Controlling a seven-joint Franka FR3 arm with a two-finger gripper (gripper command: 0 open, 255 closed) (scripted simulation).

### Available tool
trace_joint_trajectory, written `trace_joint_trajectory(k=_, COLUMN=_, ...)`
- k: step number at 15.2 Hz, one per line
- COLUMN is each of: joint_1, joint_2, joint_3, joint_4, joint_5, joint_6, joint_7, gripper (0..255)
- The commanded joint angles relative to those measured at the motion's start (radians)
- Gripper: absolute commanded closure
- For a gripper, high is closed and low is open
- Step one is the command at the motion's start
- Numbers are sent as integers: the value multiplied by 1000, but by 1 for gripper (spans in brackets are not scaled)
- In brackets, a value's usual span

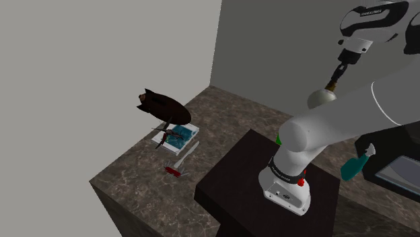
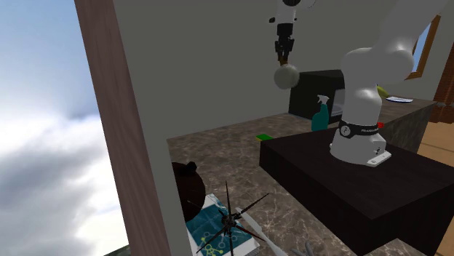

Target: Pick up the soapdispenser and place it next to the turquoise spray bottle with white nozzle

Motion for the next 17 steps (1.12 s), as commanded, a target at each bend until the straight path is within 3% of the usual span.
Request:
trace_joint_trajectory(k=1, joint_1=15, joint_2=26, joint_3=-59, joint_4=41, joint_5=2, joint_6=2, joint_7=-55, gripper=255)
trace_joint_trajectory(k=4, joint_1=59, joint_2=74, joint_3=-171, joint_4=113, joint_5=15, joint_6=6, joint_7=-143, gripper=255)
trace_joint_trajectory(k=7, joint_1=139, joint_2=129, joint_3=-318, joint_4=194, joint_5=41, joint_6=10, joint_7=-235, gripper=255)
trace_joint_trajectory(k=10, joint_1=284, joint_2=164, joint_3=-520, joint_4=288, joint_5=60, joint_6=6, joint_7=-316, gripper=255)
trace_joint_trajectory(k=13, joint_1=461, joint_2=122, joint_3=-715, joint_4=399, joint_5=21, joint_6=-26, joint_7=-353, gripper=255)
trace_joint_trajectory(k=17, joint_1=637, joint_2=4, joint_3=-874, joint_4=576, joint_5=-73, joint_6=-97, joint_7=-381, gripper=255)
